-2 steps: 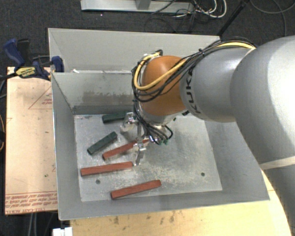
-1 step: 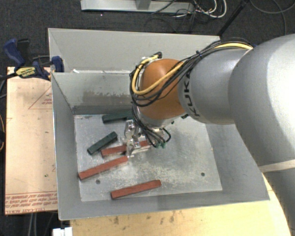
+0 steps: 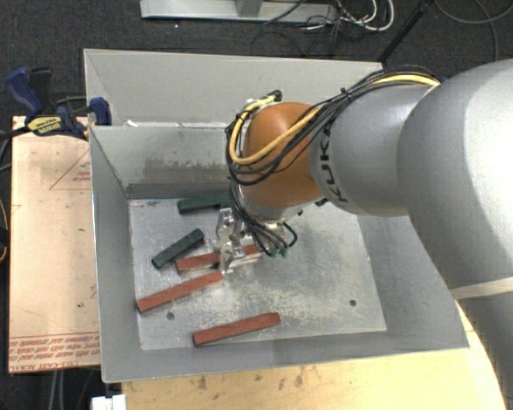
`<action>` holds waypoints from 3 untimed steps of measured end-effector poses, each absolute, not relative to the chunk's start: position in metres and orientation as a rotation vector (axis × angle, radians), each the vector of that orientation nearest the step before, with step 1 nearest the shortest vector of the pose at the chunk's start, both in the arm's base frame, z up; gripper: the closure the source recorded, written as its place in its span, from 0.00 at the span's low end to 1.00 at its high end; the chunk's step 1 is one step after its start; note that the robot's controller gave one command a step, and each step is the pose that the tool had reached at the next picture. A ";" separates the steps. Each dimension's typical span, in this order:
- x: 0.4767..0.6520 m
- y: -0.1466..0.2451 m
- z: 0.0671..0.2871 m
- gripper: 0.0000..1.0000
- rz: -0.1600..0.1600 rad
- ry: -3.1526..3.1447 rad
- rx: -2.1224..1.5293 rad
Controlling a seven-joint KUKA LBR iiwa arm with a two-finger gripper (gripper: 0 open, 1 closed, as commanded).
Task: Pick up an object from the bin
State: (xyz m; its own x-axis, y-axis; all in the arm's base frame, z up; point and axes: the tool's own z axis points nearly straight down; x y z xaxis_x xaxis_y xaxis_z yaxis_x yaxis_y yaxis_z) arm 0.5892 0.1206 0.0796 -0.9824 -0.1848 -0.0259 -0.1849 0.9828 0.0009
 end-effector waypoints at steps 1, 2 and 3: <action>0.590 0.121 0.080 1.00 0.005 3.104 -0.289; 0.589 0.121 0.082 1.00 0.003 3.113 -0.290; 0.587 0.120 0.086 1.00 0.002 3.124 -0.291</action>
Offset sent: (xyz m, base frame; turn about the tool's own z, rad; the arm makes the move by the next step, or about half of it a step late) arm -0.0001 0.0000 0.0141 0.0000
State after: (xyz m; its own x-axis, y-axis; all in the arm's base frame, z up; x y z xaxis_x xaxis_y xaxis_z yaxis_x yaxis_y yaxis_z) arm 0.5869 0.1203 0.0861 -0.9828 -0.1847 -0.0044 -0.1847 0.9828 0.0007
